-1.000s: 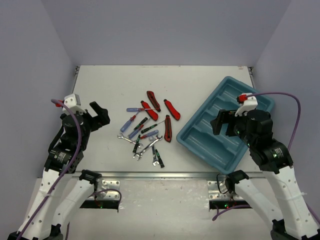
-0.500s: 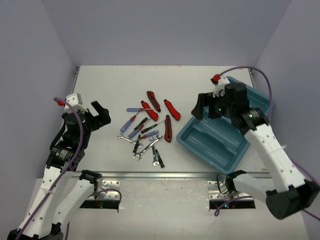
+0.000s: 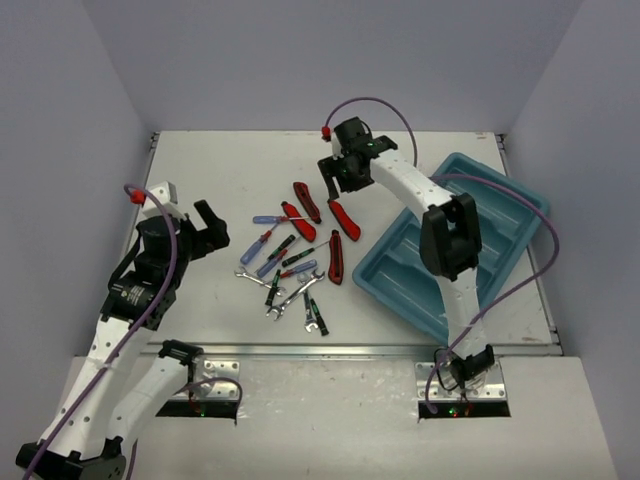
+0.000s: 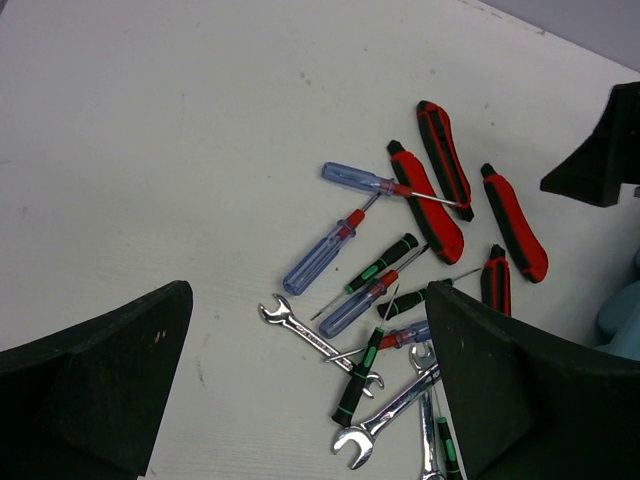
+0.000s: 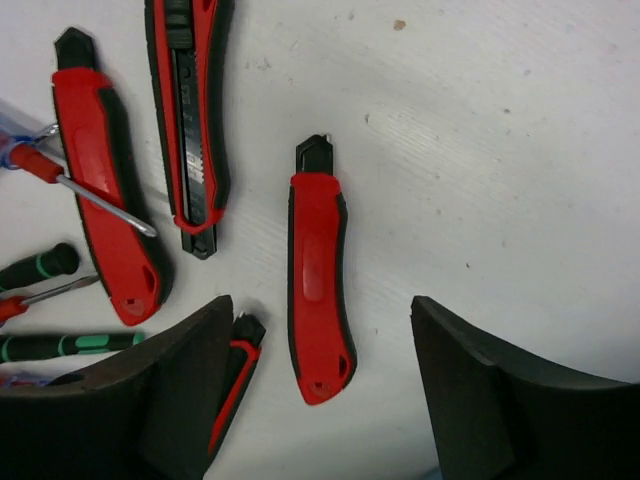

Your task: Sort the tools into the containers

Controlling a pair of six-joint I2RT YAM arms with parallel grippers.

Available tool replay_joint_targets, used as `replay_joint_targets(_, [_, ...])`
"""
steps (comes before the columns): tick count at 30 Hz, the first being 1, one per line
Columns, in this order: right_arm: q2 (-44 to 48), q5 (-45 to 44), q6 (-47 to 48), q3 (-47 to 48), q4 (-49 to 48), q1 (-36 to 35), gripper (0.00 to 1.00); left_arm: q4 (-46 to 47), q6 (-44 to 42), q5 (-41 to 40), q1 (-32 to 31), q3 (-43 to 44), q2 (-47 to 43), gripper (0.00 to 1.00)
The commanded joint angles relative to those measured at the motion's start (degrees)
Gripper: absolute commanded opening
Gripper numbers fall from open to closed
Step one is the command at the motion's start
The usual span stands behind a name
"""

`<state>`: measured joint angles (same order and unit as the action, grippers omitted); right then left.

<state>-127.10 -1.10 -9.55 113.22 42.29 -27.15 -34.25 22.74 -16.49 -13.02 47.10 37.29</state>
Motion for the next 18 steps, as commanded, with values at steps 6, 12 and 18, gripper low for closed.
replay_joint_targets(6, [-8.5, -2.1, 4.8, 4.4, 2.4, -2.1, 0.61, 3.5, -1.1, 2.5, 0.6, -0.1, -1.1, 1.0])
replay_joint_targets(12, [-10.9, -2.6, 6.7, 3.3, 1.0, -2.2, 0.4, 3.8, -1.3, 3.5, 0.7, -0.2, -1.5, 1.0])
replay_joint_targets(18, [-12.1, -3.4, 8.0, 4.3, 0.9, -2.2, 0.4, 4.0, -1.4, 4.1, 0.6, -0.3, -2.3, 1.0])
